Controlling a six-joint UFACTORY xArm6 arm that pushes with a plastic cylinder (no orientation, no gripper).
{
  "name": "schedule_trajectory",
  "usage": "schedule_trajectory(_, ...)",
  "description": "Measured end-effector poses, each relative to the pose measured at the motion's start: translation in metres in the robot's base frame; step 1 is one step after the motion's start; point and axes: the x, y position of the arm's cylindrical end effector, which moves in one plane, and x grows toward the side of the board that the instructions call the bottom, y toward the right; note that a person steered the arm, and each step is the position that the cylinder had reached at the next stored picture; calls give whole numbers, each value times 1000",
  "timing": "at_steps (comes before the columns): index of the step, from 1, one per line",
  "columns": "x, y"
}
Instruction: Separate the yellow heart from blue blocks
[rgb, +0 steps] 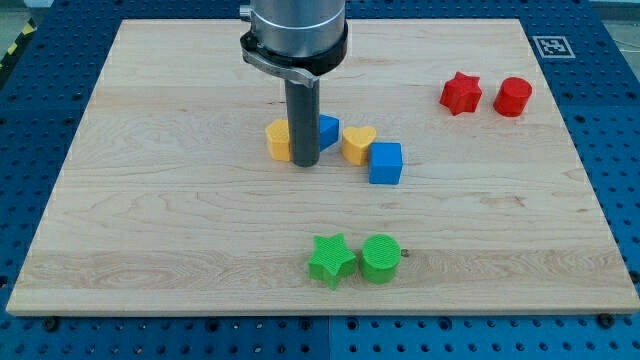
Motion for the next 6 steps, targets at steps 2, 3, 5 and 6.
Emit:
schedule_trajectory(2,24,0)
schedule_trajectory(3,58,-42)
schedule_trajectory(5,13,-137)
schedule_trajectory(6,-43,-136)
